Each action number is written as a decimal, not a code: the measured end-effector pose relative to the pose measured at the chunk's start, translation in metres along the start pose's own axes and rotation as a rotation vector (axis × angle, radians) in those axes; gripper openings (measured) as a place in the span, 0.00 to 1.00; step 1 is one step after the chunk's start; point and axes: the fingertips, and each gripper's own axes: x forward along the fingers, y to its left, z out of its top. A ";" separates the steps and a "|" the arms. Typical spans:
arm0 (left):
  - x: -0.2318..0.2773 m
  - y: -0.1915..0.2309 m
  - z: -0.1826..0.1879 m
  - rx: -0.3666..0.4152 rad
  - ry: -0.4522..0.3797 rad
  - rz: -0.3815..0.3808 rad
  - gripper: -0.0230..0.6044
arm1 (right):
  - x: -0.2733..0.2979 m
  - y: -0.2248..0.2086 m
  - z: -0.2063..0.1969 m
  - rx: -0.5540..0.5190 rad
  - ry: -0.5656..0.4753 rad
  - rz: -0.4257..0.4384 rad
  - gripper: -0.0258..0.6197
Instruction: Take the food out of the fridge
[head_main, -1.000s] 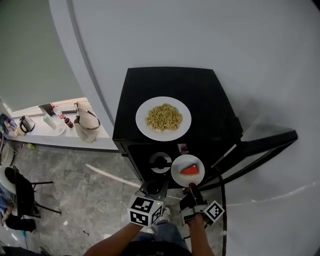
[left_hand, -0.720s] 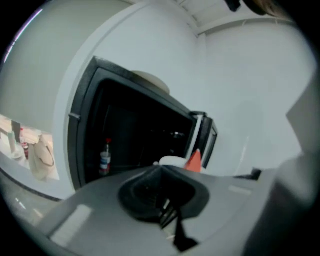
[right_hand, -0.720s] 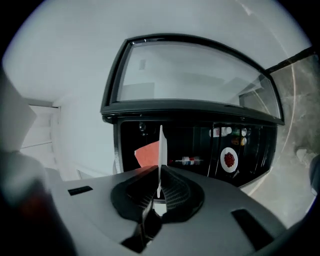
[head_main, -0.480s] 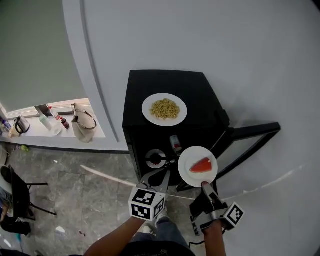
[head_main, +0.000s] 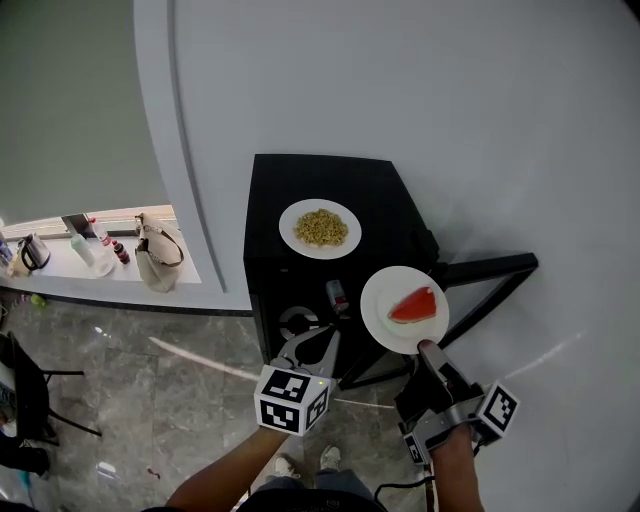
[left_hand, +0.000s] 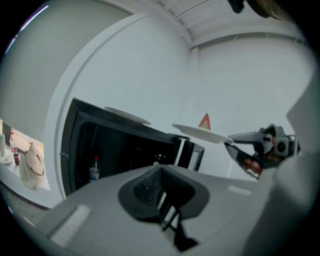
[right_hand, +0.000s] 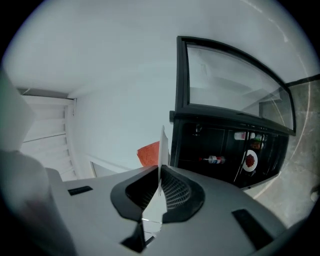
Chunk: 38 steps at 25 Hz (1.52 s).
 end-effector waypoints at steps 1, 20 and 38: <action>0.002 -0.002 0.003 0.001 -0.007 -0.002 0.03 | 0.004 0.005 0.003 -0.005 0.005 0.005 0.06; 0.028 -0.011 0.042 0.043 -0.070 0.039 0.03 | 0.144 0.005 0.082 0.034 -0.094 -0.029 0.06; 0.037 0.005 0.061 0.054 -0.098 0.045 0.03 | 0.214 -0.005 0.100 -0.015 -0.109 -0.129 0.07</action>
